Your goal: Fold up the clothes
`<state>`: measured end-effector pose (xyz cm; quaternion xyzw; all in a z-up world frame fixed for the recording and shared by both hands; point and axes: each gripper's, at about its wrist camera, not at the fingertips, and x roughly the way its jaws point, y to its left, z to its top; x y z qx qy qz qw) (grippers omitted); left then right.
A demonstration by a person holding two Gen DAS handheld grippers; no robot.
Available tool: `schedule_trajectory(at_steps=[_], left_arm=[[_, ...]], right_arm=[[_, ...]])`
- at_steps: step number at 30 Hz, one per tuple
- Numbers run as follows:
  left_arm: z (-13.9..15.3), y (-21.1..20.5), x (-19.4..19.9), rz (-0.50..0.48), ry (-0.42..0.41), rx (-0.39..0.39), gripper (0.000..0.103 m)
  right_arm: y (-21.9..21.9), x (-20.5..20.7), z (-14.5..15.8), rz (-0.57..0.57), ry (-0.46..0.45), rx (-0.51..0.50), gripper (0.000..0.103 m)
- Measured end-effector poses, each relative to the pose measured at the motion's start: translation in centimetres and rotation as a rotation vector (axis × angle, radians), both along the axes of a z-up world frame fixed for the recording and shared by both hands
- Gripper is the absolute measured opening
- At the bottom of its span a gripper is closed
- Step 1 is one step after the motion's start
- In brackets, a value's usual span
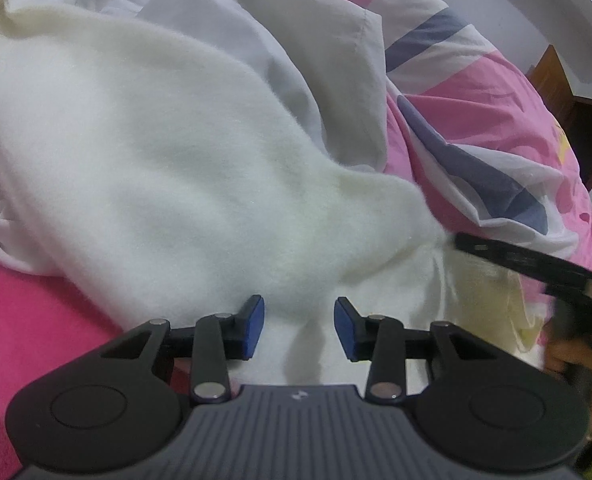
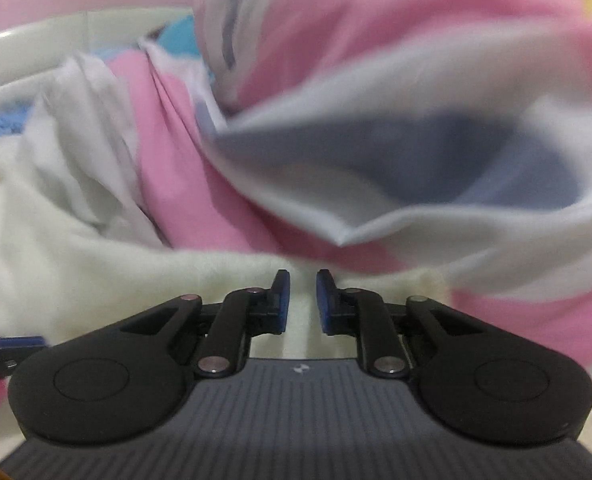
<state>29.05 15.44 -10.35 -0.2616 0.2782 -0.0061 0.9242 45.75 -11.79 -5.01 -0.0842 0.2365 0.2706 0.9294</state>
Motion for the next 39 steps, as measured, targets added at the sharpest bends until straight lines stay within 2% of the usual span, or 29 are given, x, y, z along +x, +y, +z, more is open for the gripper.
schedule_trajectory(at_steps=[3, 7, 9, 12, 15, 20, 24, 27, 31, 34, 39], left_arm=[[0.1, -0.1, 0.1, 0.002, 0.001, 0.003, 0.04], [0.0, 0.1, -0.1, 0.002, 0.002, -0.001, 0.04], [0.0, 0.1, 0.0, 0.002, 0.002, -0.003, 0.04], [0.0, 0.0, 0.2, 0.0, 0.002, -0.005, 0.04], [0.0, 0.0, 0.3, -0.002, 0.003, -0.003, 0.041], [0.1, 0.0, 0.4, 0.0, 0.004, -0.007, 0.041], [0.1, -0.1, 0.5, 0.002, 0.006, -0.004, 0.041], [0.1, -0.1, 0.5, 0.003, 0.006, -0.001, 0.041], [0.1, 0.0, 0.4, 0.004, 0.007, -0.001, 0.041], [0.1, 0.0, 0.4, 0.004, 0.006, -0.002, 0.041], [0.0, 0.1, 0.3, 0.005, 0.007, -0.002, 0.041]], right_arm=[[-0.7, -2.3, 1.2, 0.032, -0.018, -0.001, 0.014], [1.5, -2.8, 0.3, 0.106, 0.061, -0.013, 0.014], [3.6, -1.7, -0.9, 0.136, 0.085, -0.003, 0.014], [6.1, 1.4, -2.6, 0.116, 0.163, 0.058, 0.012], [7.0, 3.5, -4.9, 0.11, 0.228, 0.087, 0.011], [3.5, 1.8, -1.9, 0.108, 0.259, 0.203, 0.013], [-0.7, -1.9, 2.2, 0.04, 0.112, 0.162, 0.016], [-3.0, -4.1, 3.2, 0.008, 0.061, 0.087, 0.017], [-2.9, -4.3, 0.9, 0.033, 0.112, -0.035, 0.016], [-3.6, -3.9, -0.7, 0.033, 0.15, -0.063, 0.016], [-3.1, -0.9, -1.2, -0.071, 0.077, -0.081, 0.013]])
